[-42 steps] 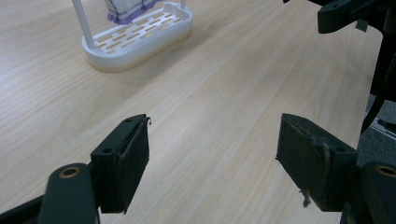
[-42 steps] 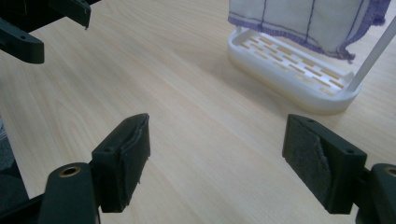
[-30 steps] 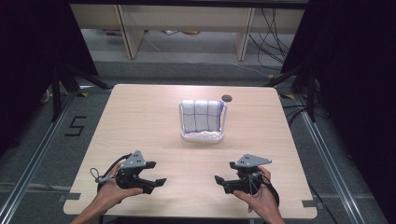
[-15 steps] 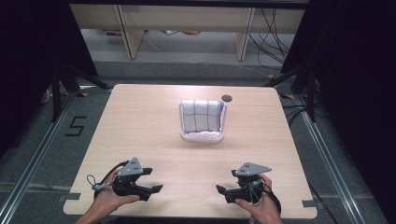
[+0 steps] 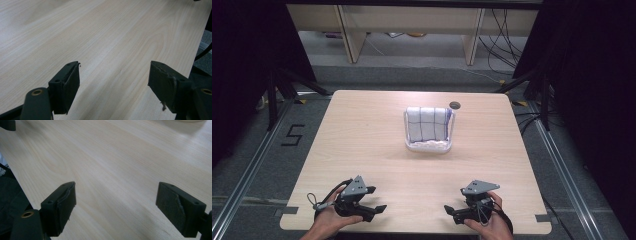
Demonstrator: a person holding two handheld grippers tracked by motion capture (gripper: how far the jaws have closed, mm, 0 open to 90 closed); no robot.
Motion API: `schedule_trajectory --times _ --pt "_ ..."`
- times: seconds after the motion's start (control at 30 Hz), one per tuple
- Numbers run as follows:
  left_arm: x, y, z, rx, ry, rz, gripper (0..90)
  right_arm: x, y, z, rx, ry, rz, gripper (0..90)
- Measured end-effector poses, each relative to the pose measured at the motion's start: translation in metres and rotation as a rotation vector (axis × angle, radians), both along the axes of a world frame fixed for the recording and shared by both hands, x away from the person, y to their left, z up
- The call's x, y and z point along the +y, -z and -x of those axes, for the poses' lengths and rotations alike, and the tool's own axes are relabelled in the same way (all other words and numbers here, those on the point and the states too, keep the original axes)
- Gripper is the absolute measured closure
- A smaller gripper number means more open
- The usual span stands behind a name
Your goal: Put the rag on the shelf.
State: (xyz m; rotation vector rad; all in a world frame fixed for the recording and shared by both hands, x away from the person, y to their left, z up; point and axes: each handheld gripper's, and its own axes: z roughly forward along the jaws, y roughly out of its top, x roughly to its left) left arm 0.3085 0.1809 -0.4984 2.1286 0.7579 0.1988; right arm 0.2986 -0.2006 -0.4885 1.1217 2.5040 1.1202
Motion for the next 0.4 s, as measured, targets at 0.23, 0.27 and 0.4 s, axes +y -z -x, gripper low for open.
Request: schedule_trajectory --times 0.23,0.27,0.4 --pt "0.0013 0.0008 -0.0013 0.001 0.007 -0.009 24.7 -0.0005 0.0008 -0.0009 -0.009 -0.006 0.003 17.6" --pt "0.0011 0.0012 -0.0012 0.003 -0.001 -0.003 24.6 -0.0004 0.0002 -0.0004 -0.001 0.000 0.000 17.6" --pt "0.0031 0.0009 -0.0026 0.003 0.006 -0.011 24.6 -0.0005 0.0000 -0.0003 0.004 0.007 0.002 17.5"
